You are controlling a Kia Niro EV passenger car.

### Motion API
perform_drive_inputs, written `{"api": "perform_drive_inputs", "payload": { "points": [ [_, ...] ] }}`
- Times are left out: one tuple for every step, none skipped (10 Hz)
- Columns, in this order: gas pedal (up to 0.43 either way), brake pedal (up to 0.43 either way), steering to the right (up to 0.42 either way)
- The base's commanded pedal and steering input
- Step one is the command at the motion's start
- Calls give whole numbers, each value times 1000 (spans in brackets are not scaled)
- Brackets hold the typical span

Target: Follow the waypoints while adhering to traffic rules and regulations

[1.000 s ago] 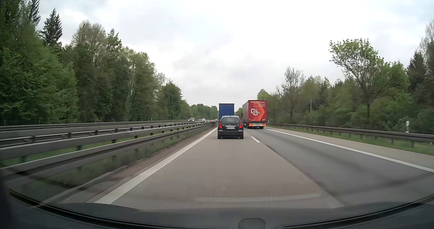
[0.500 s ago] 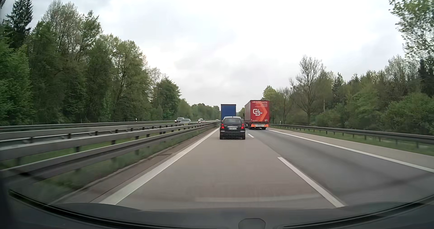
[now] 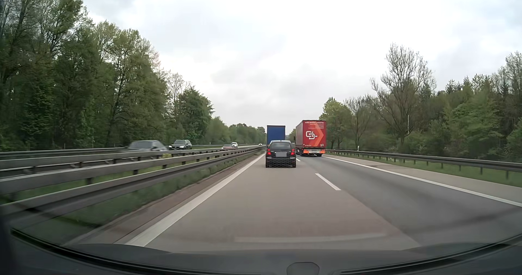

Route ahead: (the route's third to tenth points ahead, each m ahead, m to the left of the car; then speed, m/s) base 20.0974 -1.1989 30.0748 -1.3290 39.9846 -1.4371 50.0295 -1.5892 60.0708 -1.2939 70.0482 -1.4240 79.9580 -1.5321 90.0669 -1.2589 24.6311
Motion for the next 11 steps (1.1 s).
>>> {"api": "perform_drive_inputs", "payload": {
  "points": [
    [138,0,-2],
    [138,0,-2],
    [138,0,-1],
    [138,0,-1],
    [138,0,-1],
    [138,0,-1],
    [138,0,-1],
    [138,0,0],
    [138,0,-1],
    [138,0,-1],
    [138,0,-1]
  ]
}}
